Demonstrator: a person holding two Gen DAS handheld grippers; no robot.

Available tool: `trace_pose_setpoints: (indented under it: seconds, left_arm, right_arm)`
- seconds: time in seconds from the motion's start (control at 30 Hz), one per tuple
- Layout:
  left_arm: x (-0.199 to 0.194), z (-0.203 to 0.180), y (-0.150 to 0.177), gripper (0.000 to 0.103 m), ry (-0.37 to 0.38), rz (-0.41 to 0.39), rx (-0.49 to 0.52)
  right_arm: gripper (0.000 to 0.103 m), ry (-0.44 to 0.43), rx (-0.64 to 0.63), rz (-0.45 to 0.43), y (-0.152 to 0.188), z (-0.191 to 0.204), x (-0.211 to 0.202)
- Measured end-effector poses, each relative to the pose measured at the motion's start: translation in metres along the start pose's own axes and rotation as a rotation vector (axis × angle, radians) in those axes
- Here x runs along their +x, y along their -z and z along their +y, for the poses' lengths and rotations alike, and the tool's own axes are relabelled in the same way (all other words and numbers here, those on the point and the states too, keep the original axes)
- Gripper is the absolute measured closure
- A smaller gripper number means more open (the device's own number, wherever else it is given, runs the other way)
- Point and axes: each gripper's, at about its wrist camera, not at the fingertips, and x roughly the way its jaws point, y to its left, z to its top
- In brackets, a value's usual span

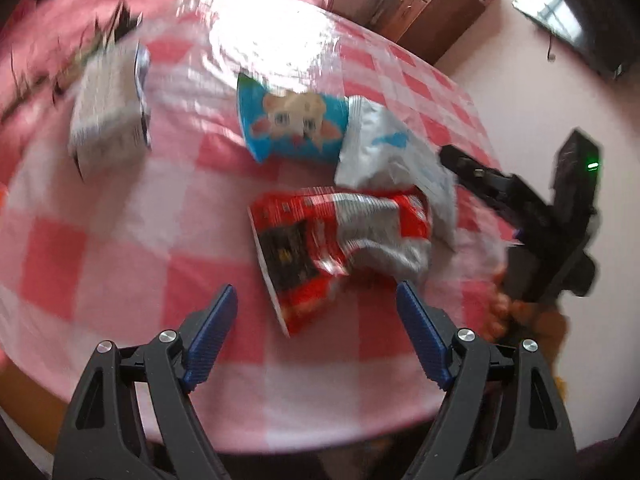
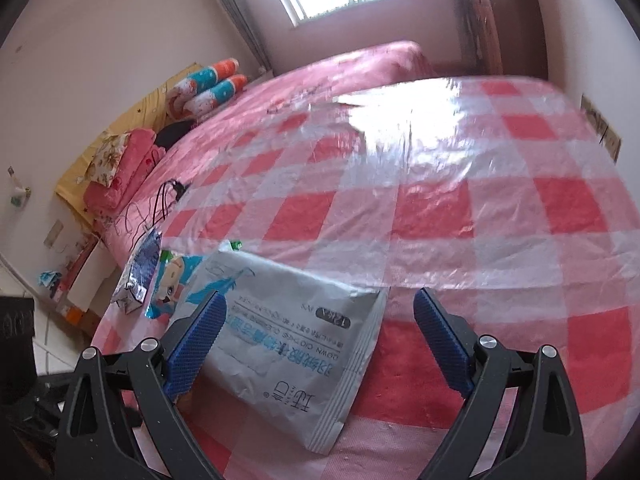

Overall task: Collect trash
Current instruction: 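Grasp the blue cartoon snack bag with the left tool while the right tool grasps the white wipes pack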

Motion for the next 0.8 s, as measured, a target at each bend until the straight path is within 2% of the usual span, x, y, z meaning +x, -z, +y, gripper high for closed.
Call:
trace_pose_setpoints:
  seconds: [0.13, 0.23, 0.37, 0.57, 0.63, 0.8]
  left_arm:
    - [0.001, 0.004, 0.004, 0.021, 0.132, 0.032, -0.079]
    - [0.006, 0.001, 0.004, 0.021, 0.157, 0.028, -0.097]
    - [0.012, 0.002, -0.007, 0.021, 0.167, -0.024, -0.127]
    - [0.028, -0.005, -0.035, 0.021, 0.126, -0.111, -0.117]
    - [0.032, -0.011, -0.04, 0.021, 0.103, -0.117, -0.091]
    - [0.024, -0.019, -0.035, 0.021, 0.043, -0.088, -0.04]
  right_arm:
    - [0.009, -0.057, -0.008, 0.026, 0.002, 0.002, 0.002]
    - [0.009, -0.099, -0.016, 0.046, 0.006, 0.005, 0.001]
    - [0.009, -0.148, -0.003, 0.066, 0.01, 0.005, -0.004]
    - [0.009, -0.261, 0.018, 0.109, 0.013, 0.004, -0.012]
    - [0.009, -0.251, 0.005, 0.098, 0.012, 0.005, -0.016]
    - [0.009, -0.115, -0.009, 0.032, 0.008, 0.001, -0.024]
